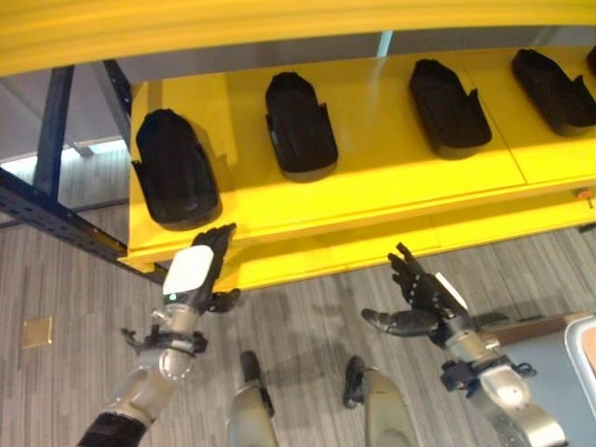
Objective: Move parts from the plastic box to the shelf.
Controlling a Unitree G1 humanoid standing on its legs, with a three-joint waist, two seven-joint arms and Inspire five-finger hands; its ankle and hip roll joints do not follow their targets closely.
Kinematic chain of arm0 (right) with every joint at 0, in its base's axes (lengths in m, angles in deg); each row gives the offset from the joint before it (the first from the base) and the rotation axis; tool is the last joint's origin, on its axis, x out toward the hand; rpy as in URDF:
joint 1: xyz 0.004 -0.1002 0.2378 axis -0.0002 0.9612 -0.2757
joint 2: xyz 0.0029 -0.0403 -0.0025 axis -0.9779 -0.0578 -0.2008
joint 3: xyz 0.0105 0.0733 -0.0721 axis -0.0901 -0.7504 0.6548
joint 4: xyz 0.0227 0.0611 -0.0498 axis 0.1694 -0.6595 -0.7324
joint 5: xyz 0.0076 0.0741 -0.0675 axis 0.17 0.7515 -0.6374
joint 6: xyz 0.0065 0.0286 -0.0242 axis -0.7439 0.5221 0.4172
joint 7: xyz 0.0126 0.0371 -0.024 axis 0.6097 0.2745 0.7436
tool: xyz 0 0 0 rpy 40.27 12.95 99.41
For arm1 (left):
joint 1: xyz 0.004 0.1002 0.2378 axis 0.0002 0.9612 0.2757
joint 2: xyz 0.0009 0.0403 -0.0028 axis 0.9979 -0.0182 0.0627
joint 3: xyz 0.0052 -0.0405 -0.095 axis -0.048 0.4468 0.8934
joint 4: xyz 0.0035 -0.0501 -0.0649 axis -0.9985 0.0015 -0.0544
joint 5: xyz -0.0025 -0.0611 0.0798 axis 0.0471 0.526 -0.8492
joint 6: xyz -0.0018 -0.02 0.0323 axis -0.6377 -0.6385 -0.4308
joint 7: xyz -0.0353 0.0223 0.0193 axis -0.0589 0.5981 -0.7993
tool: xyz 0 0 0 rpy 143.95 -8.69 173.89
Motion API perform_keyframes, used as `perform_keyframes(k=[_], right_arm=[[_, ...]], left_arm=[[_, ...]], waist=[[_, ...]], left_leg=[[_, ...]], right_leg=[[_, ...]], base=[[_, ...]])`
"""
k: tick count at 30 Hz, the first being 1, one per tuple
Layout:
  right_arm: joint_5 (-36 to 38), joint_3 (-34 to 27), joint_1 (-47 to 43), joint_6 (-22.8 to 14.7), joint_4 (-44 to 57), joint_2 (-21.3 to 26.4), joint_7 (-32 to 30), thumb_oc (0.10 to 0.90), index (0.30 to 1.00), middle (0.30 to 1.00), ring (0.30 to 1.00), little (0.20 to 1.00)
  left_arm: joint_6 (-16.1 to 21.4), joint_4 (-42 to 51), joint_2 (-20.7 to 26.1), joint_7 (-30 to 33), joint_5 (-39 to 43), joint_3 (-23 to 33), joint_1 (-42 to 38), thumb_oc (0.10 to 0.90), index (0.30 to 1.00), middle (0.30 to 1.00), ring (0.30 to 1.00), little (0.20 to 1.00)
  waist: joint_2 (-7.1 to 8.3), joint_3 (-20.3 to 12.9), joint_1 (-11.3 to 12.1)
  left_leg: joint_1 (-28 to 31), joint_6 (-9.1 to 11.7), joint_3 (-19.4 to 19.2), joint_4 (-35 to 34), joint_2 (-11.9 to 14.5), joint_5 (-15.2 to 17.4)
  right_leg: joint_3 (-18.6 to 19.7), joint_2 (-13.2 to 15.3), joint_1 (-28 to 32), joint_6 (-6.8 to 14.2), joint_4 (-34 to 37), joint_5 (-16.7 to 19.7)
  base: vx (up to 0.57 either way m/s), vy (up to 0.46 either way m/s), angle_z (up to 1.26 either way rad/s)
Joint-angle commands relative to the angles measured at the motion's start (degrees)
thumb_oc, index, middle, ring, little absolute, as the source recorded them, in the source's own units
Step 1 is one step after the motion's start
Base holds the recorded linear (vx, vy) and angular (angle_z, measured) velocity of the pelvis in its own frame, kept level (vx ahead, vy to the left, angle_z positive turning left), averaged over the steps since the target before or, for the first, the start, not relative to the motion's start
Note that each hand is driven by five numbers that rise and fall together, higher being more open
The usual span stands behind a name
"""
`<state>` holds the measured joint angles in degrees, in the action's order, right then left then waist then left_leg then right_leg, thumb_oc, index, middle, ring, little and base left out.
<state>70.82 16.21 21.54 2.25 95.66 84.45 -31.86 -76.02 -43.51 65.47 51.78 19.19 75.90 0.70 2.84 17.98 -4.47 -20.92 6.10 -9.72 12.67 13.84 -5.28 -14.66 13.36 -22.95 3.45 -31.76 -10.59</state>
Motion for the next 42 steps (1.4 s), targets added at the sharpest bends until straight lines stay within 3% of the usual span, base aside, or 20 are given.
perform_keyframes(k=[1, 42], right_arm=[[0.3, -0.7, -4.2, -5.6, 4.0, 0.0, -0.3, 0.900, 1.000, 1.000, 1.000, 1.000], [0.6, -0.9, -4.2, -4.9, 3.7, 0.3, 0.0, 0.900, 1.000, 1.000, 1.000, 1.000]], left_arm=[[-0.9, -1.3, 0.5, 3.1, 2.4, 5.7, -1.3, 0.900, 1.000, 1.000, 1.000, 1.000], [-2.3, -0.8, 1.2, 5.0, 3.4, 11.2, 0.4, 0.900, 1.000, 1.000, 1.000, 1.000]], waist=[[1.24, -1.7, -0.2], [1.29, -1.8, 0.2]], left_leg=[[1.9, 1.2, 3.2, 4.5, 3.5, 3.7], [1.4, 1.2, 3.6, 5.1, 3.4, 3.7]], right_leg=[[4.1, 2.5, 0.2, 5.2, 9.8, 14.4], [4.5, 2.6, 0.0, 5.0, 9.4, 14.5]], base=[[0.00, 0.000, 0.00], [0.00, 0.000, 0.00]])
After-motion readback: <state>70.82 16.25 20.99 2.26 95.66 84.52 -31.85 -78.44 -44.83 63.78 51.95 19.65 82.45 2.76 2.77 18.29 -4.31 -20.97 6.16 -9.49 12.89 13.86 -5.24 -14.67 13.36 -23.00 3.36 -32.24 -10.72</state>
